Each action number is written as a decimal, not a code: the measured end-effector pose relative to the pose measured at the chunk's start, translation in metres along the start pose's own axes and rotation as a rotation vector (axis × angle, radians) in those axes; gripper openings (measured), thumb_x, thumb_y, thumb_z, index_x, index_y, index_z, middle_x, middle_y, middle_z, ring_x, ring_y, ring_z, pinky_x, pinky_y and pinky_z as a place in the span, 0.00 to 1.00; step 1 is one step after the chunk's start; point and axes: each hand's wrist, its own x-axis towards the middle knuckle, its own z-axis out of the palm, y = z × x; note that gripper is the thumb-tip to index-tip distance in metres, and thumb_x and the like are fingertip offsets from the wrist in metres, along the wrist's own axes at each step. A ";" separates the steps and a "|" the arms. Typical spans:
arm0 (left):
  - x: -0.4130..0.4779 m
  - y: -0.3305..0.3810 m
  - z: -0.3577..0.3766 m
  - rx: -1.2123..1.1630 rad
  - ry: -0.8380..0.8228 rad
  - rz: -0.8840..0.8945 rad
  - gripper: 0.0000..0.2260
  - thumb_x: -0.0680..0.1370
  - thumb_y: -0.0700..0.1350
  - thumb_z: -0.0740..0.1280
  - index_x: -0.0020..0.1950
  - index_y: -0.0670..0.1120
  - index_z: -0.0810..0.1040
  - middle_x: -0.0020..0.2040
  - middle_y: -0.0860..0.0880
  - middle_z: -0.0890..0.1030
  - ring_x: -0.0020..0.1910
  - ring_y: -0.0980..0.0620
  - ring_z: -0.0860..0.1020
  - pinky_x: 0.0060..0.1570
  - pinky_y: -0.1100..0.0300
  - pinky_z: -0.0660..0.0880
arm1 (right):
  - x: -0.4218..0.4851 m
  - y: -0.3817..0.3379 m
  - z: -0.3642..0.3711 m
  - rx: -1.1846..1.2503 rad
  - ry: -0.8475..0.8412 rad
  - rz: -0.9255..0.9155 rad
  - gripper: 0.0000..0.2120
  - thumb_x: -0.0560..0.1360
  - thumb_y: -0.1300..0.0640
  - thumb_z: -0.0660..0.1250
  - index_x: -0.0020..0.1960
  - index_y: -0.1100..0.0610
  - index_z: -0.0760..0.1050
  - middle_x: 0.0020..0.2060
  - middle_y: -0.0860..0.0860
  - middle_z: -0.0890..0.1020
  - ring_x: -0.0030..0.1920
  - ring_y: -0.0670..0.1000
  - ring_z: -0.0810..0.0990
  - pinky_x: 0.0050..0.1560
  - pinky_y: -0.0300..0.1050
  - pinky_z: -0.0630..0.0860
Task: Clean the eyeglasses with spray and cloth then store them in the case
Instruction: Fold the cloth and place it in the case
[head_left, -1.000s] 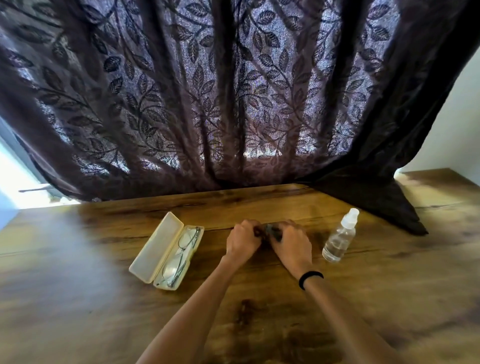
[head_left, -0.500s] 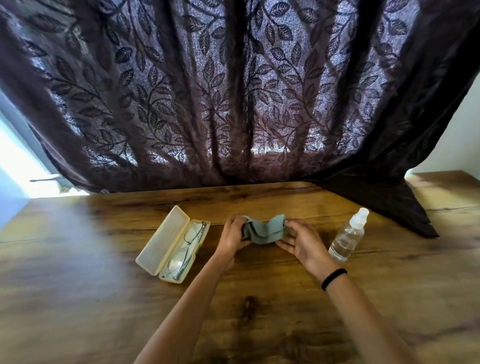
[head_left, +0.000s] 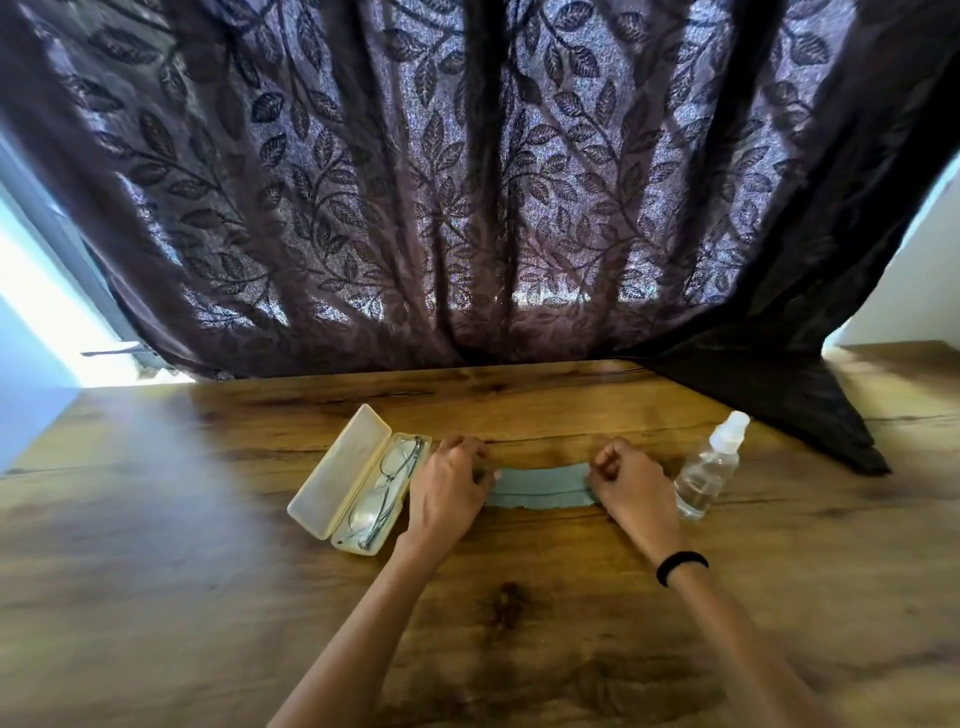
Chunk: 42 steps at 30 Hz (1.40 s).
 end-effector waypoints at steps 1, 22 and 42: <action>-0.001 0.000 -0.002 0.047 0.010 0.045 0.13 0.71 0.50 0.71 0.54 0.48 0.78 0.55 0.50 0.77 0.50 0.51 0.76 0.44 0.61 0.71 | -0.001 0.001 -0.002 -0.078 0.028 -0.051 0.04 0.72 0.56 0.68 0.42 0.52 0.73 0.37 0.47 0.78 0.36 0.47 0.77 0.33 0.39 0.70; 0.003 -0.009 -0.015 0.021 -0.106 0.324 0.07 0.76 0.46 0.66 0.50 0.47 0.81 0.50 0.51 0.81 0.50 0.53 0.76 0.50 0.58 0.76 | 0.010 -0.001 -0.007 -0.176 -0.088 -0.391 0.04 0.74 0.54 0.67 0.46 0.51 0.80 0.44 0.44 0.76 0.43 0.44 0.74 0.41 0.41 0.72; 0.012 0.000 -0.017 0.165 -0.256 0.240 0.11 0.78 0.45 0.62 0.58 0.45 0.77 0.58 0.46 0.77 0.57 0.47 0.74 0.56 0.49 0.73 | 0.015 0.000 -0.012 -0.203 -0.191 -0.150 0.09 0.73 0.56 0.68 0.53 0.56 0.77 0.55 0.53 0.77 0.54 0.54 0.76 0.53 0.45 0.72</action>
